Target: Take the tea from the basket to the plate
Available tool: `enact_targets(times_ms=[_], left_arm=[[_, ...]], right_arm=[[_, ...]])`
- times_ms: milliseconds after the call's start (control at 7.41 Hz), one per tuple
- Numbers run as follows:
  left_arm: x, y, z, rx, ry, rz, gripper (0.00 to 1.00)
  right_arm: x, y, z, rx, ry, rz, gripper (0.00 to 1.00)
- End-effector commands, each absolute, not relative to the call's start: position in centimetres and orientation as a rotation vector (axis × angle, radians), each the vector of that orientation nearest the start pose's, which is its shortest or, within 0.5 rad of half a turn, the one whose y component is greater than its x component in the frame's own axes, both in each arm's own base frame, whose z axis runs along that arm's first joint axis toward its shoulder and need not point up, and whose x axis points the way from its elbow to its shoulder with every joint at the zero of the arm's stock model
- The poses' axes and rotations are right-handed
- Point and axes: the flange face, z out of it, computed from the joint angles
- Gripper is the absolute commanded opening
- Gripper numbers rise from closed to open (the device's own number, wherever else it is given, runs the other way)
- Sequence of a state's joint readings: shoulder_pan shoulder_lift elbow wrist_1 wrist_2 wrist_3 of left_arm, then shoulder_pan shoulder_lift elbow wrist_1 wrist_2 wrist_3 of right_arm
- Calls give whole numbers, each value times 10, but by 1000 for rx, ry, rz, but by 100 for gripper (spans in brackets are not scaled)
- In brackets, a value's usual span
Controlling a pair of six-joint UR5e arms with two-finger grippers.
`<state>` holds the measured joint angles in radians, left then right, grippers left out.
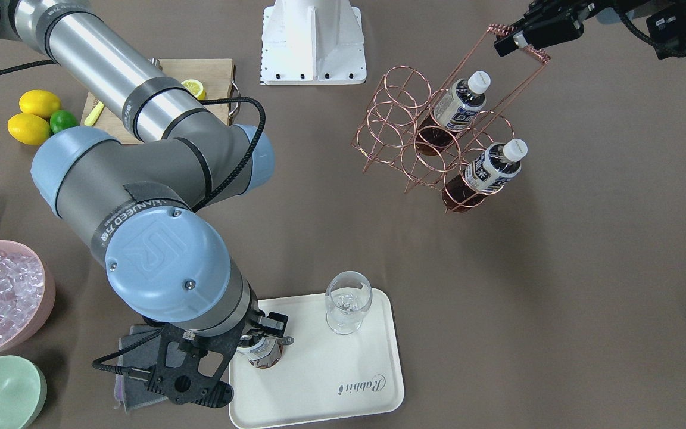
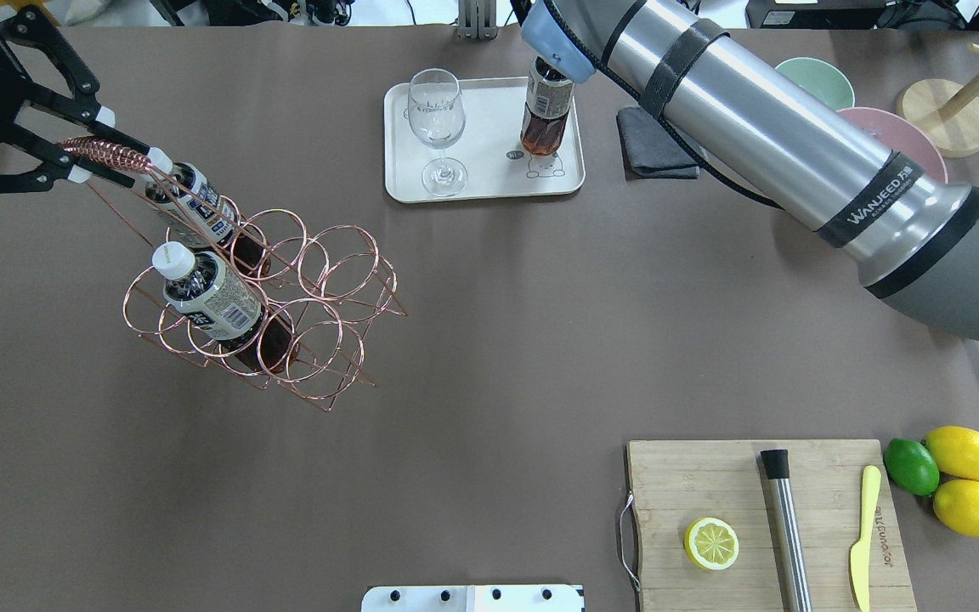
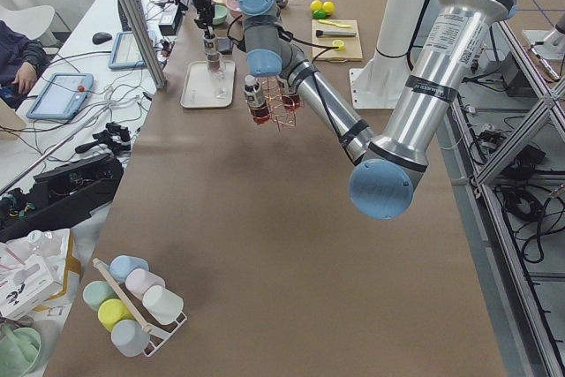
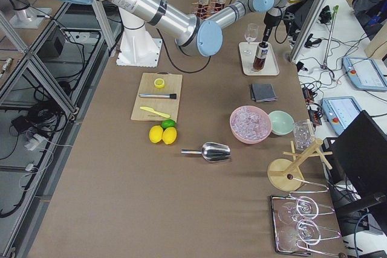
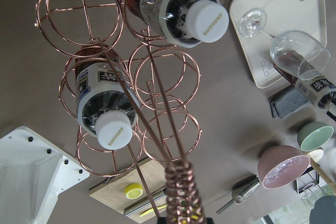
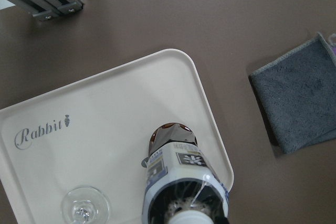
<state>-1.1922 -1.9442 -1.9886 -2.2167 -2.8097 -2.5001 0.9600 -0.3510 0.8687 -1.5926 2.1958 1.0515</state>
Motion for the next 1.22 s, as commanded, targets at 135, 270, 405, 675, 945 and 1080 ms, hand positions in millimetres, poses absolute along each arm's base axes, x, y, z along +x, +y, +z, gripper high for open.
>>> enact_targets(times_ms=[135, 270, 405, 675, 945, 1080], left_arm=[[134, -474, 204, -691, 1387, -684, 0], [123, -490, 220, -682, 1382, -650, 0], [103, -512, 242, -669, 1382, -663, 0], [88, -535, 274, -671, 1369, -720, 0], [73, -559, 296, -669, 1361, -776, 0], [62, -566, 306, -638, 1367, -775, 0]], right_arm=[[-443, -754, 144, -126, -770, 257, 0], [-444, -754, 143, -127, -772, 255, 0], [-445, -753, 140, -125, -774, 251, 21], [-447, -751, 139, -125, -775, 247, 79], [-447, -750, 125, -115, -786, 242, 100], [-445, -747, 115, -111, -801, 234, 100]])
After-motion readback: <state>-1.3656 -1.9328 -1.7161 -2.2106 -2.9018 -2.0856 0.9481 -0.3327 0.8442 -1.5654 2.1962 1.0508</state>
